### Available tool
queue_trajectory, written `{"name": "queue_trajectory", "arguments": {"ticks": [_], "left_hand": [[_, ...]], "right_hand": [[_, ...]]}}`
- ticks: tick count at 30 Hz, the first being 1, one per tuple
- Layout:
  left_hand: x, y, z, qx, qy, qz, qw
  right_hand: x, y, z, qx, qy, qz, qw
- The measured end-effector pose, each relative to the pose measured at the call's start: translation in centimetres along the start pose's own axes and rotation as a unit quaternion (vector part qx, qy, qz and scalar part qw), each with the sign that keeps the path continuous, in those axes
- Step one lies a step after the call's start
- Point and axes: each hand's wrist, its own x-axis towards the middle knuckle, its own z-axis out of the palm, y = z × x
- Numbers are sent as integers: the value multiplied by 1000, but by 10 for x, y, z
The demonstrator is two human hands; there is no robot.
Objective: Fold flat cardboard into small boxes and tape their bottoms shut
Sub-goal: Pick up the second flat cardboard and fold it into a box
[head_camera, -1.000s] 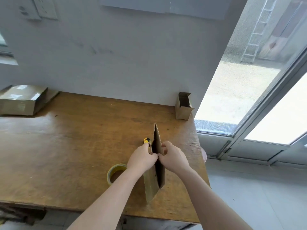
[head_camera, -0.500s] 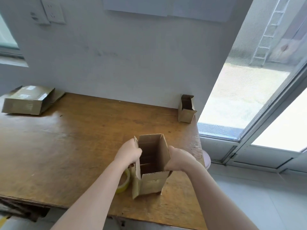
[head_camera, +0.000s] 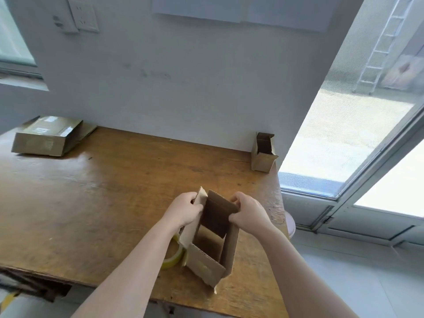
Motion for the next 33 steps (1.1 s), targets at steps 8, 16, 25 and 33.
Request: {"name": "queue_trajectory", "arguments": {"ticks": [8, 16, 25, 33], "left_hand": [[12, 3, 7, 75, 11, 17, 997], [20, 0, 4, 76, -17, 21, 997], [0, -12, -9, -120, -40, -27, 992], [-31, -56, -9, -353, -234, -14, 906]], "right_hand": [[-11, 5, -1, -40, -9, -94, 995], [-10, 10, -8, -36, -74, -66, 994], [0, 6, 2, -70, -43, 17, 996], [-3, 25, 15, -76, -37, 134, 987]]}}
